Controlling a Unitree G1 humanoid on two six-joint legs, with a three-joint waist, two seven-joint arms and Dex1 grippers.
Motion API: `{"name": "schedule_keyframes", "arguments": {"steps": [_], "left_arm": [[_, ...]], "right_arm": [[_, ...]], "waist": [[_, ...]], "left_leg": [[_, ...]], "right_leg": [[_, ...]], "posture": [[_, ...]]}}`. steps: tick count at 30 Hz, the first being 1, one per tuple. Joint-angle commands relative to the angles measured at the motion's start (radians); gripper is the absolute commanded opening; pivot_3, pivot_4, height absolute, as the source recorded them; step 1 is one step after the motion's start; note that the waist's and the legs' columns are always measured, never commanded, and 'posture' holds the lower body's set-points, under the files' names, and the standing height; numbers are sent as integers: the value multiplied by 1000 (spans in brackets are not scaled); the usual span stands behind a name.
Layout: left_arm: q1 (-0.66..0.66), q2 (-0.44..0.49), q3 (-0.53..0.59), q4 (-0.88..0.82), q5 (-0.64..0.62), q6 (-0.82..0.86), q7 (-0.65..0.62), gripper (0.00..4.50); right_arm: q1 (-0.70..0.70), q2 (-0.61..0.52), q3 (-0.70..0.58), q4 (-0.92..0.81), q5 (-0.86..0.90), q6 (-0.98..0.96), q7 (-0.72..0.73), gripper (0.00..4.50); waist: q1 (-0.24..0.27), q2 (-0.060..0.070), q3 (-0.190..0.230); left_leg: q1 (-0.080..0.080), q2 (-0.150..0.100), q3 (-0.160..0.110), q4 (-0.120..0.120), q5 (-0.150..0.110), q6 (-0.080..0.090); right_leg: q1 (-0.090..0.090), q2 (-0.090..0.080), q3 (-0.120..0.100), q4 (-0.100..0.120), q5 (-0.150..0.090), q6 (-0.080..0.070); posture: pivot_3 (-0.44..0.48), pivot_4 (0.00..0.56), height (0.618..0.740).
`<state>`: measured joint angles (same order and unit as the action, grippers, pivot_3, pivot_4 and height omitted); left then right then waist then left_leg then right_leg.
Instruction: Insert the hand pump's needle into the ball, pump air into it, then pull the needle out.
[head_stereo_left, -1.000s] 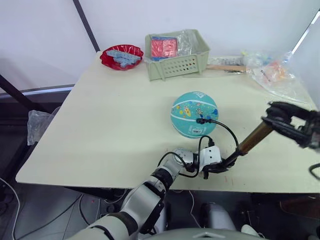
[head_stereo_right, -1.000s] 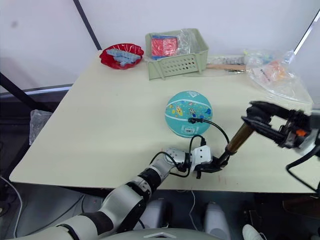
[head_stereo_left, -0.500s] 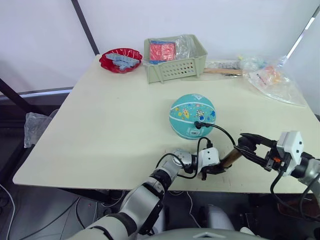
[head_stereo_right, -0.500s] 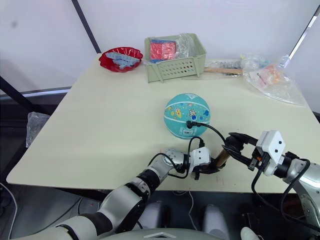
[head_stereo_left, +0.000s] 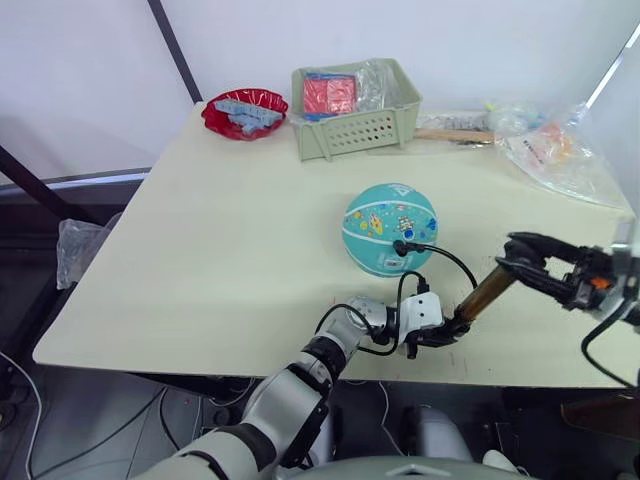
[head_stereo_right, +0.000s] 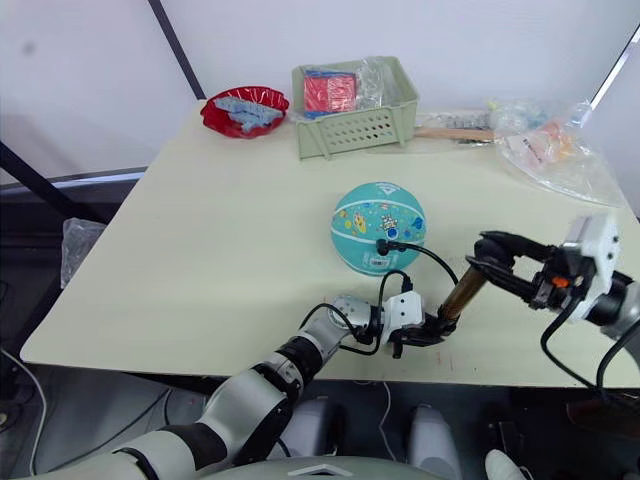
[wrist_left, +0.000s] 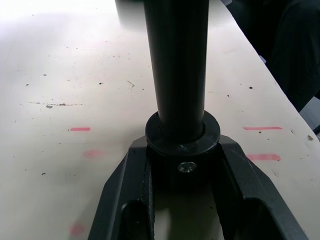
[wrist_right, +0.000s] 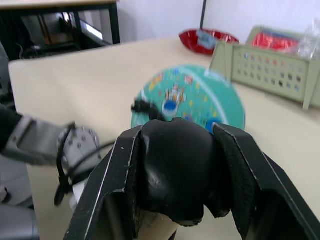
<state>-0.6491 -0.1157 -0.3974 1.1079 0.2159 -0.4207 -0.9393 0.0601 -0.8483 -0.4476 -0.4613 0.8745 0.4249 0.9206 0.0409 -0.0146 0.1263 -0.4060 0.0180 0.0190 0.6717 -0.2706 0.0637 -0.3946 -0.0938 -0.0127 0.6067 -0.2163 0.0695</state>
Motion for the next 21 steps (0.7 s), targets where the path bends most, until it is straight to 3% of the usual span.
{"name": "schedule_keyframes", "arguments": {"steps": [1,11,16,21], "left_arm": [[41,25,-31,79,47,44,-2,1034],[42,25,-35,82,47,40,-3,1034],[47,21,-39,79,46,40,-1,1034],[48,21,-39,77,47,42,1,1034]], "right_arm": [[-127,-79,-186,-31,181,40,-26,1646],[-232,-138,-285,-20,316,159,-74,1646],[-104,-87,-219,-75,208,156,-29,1646],[37,-18,-55,-92,3,57,24,1646]], "waist": [[-1,3,3],[0,5,6],[1,5,6],[-4,0,0]], "left_leg": [[-1,0,0,1,0,0],[-10,-2,-1,3,0,0],[-9,-3,-1,3,0,0],[-5,-1,-2,3,0,0]], "right_leg": [[-1,0,0,0,0,0],[-8,-2,-1,1,1,0],[-7,-3,-1,1,0,1],[-4,0,-1,1,0,1]], "posture": [[0,150,738],[0,150,738],[0,150,738],[0,150,738]]}}
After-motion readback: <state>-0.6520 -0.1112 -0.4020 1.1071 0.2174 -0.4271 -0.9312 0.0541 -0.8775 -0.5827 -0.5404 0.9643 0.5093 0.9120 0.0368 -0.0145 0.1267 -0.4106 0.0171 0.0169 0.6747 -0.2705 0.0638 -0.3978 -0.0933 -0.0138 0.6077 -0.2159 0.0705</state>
